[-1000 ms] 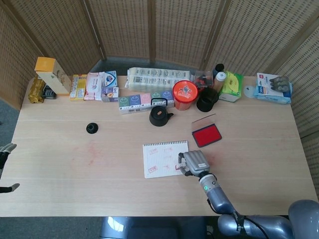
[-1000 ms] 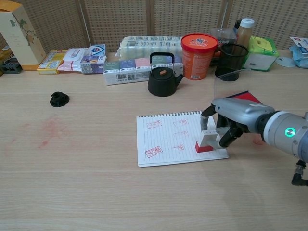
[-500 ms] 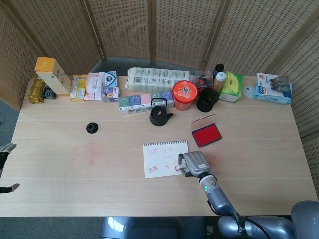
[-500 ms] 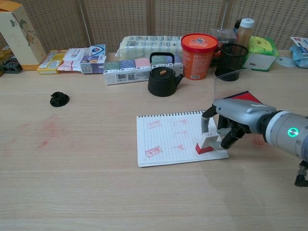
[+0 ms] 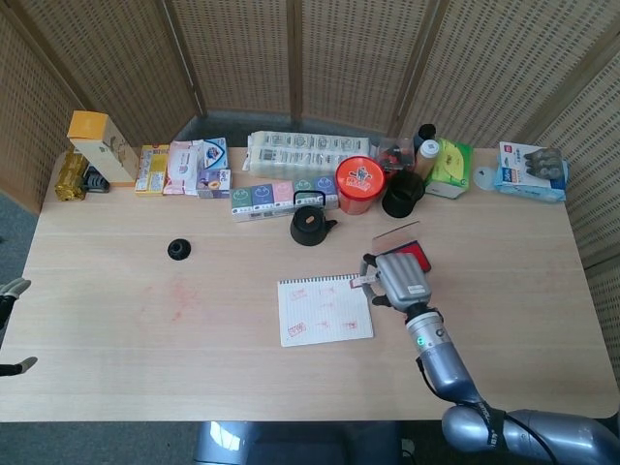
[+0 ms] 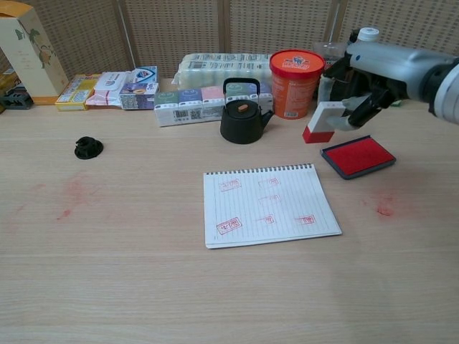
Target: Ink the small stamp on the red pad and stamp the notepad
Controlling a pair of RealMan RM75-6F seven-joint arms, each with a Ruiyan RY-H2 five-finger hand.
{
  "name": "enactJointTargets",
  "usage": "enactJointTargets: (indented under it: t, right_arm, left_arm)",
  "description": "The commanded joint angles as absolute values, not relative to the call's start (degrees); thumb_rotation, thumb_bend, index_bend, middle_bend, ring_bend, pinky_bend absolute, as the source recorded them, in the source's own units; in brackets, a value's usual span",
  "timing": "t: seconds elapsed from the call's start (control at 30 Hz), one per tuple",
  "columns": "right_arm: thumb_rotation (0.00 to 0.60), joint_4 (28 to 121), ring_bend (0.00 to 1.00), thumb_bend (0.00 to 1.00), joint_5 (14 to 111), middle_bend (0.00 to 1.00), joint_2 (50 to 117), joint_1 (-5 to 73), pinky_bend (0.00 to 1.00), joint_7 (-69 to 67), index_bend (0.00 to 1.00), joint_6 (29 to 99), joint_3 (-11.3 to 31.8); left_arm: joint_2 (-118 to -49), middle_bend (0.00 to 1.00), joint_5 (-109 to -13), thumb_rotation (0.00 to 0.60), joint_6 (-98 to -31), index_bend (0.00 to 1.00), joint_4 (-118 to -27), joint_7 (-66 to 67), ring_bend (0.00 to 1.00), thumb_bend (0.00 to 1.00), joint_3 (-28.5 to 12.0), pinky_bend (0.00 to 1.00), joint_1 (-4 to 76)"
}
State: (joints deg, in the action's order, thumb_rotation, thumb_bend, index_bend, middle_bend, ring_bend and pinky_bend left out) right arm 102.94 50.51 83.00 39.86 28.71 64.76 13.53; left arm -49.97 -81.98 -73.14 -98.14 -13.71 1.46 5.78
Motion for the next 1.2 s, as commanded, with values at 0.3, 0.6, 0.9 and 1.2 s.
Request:
enactJointTargets:
  t: [0.3,0.6,0.9,1.2]
  right_arm:
    - [0.6,87.5,1.0,0.6,48.9,1.0,81.9,36.1,1.0,17.7,0.66,57.4,10.4]
    - [0.6,75.3,1.0,0.59,50.2,1.0,84.5,33.6,1.0,9.9,0.66,51.2,8.3]
    - [0.6,75.0,1.0,0.57,54.9,1.0,85.8,32.0,1.0,6.6,0.66,51.9,7.7]
    - [0.6,73.9,1.0,0.44,57.7,1.0,86.6,31.3,1.0,5.1,0.47,52.3,7.9]
  left_arm:
    - [-50.0,0.0,-81.4,0.6,-72.3,0.0,-97.9,-14.0,0.0,0.0,1.4,0.1,6.1]
    - [-50.2,0.0,-81.1,0.6,-71.9,0.0,-98.1,-13.2,0.0,0.0,1.3,0.1,6.3]
    - [-50.3,0.0,-80.7,0.6,-71.8,0.0,-98.3,-12.5,0.0,0.0,1.4,0.1,6.3]
    - [-50.3,0.0,-80.8,0.6,-71.7,0.0,-98.3,-12.5,0.0,0.0,1.4,0.1,6.4]
